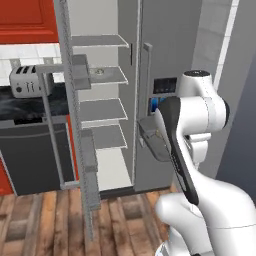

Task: Place two dumplings into each of the tupperware containers and then place the containers in the fridge.

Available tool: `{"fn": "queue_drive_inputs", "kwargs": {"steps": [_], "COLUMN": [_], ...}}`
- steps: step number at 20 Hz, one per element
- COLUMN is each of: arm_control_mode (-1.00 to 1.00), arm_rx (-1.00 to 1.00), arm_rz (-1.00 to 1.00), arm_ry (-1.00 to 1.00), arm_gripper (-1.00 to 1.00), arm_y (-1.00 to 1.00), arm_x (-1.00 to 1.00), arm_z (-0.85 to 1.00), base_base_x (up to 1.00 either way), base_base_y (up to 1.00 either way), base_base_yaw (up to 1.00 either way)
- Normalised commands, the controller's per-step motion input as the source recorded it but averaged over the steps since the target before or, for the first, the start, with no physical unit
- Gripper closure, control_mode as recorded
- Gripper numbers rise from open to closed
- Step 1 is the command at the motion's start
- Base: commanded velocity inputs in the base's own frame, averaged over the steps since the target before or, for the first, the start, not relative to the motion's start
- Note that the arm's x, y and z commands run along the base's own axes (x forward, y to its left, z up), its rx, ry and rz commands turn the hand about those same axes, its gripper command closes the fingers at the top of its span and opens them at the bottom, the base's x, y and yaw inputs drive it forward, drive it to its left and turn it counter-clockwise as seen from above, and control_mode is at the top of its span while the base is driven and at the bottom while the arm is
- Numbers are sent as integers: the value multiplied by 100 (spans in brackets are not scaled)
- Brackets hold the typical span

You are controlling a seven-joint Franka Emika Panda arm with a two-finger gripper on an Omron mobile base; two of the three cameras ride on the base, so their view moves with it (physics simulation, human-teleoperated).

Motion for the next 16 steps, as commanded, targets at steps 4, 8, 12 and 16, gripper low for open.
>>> {"fn": "queue_drive_inputs", "kwargs": {"steps": [4, 8, 12, 16], "arm_control_mode": [100, 100, 100, 100], "arm_rx": [0, 0, 0, 0], "arm_rz": [0, 0, 0, 0], "arm_ry": [0, 0, 0, 0], "arm_gripper": [100, 100, 100, 100], "arm_y": [0, 0, 0, 0], "arm_x": [0, 0, 0, 0], "arm_z": [0, 0, 0, 0], "base_base_x": [77, 84, 71, 24], "base_base_y": [-26, -3, 0, 5], "base_base_yaw": [3, 0, 0, 3]}}
